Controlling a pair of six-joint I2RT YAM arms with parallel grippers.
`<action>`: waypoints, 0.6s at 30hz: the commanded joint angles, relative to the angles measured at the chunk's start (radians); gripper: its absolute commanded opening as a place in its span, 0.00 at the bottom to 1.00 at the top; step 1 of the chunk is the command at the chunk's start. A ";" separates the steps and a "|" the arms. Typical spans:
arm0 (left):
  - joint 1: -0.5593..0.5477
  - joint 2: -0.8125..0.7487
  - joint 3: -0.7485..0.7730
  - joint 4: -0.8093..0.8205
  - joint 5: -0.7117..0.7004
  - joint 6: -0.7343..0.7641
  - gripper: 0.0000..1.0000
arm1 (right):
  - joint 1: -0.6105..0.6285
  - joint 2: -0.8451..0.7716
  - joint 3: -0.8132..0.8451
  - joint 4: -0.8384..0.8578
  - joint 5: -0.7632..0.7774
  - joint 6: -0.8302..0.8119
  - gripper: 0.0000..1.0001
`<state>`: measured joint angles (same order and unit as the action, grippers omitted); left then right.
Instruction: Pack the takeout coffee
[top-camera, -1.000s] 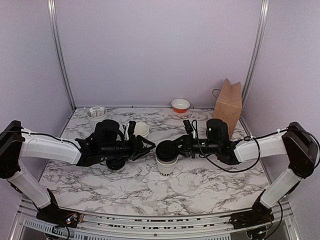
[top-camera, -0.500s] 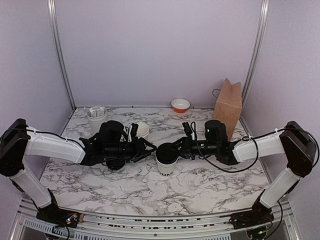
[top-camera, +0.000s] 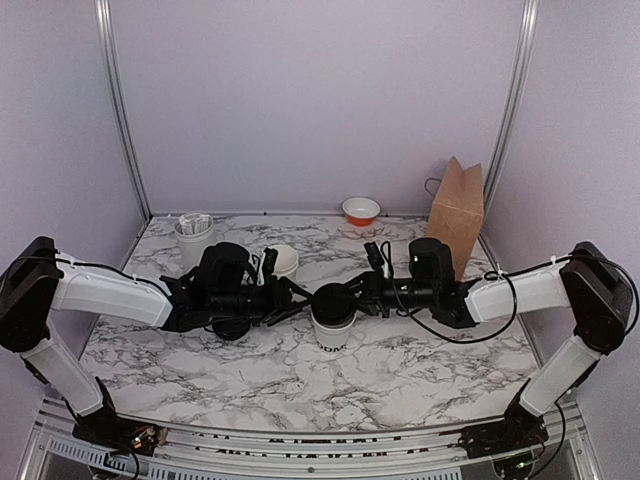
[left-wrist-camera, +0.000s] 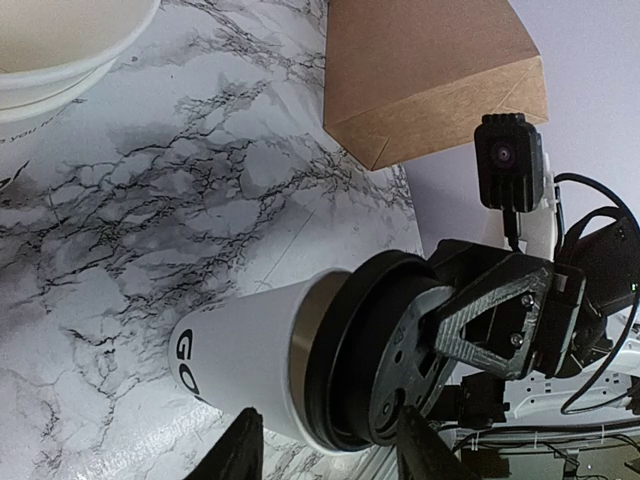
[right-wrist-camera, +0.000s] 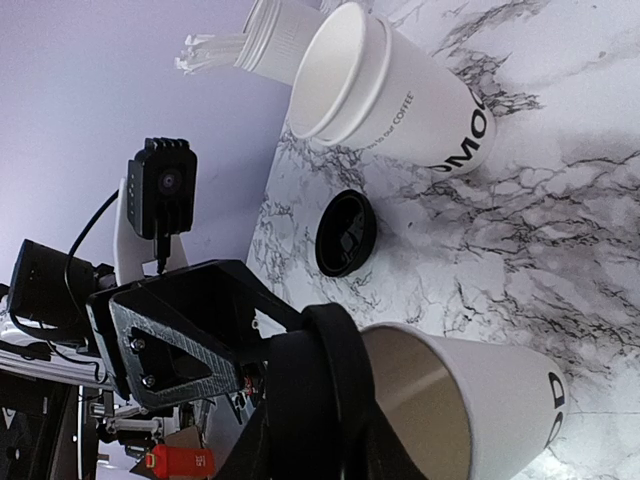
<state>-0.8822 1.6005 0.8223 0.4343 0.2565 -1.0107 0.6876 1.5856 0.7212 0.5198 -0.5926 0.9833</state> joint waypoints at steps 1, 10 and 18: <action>-0.006 0.008 0.026 -0.017 -0.005 0.015 0.47 | 0.013 -0.018 0.048 -0.006 0.013 -0.005 0.20; -0.009 0.007 0.024 -0.017 -0.011 0.015 0.47 | 0.030 -0.016 0.043 -0.010 0.017 -0.002 0.20; -0.011 0.014 0.026 -0.022 -0.017 0.018 0.47 | 0.030 -0.006 0.037 -0.026 0.036 -0.012 0.20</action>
<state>-0.8875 1.6005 0.8227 0.4335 0.2516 -1.0088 0.7113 1.5856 0.7326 0.5011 -0.5735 0.9821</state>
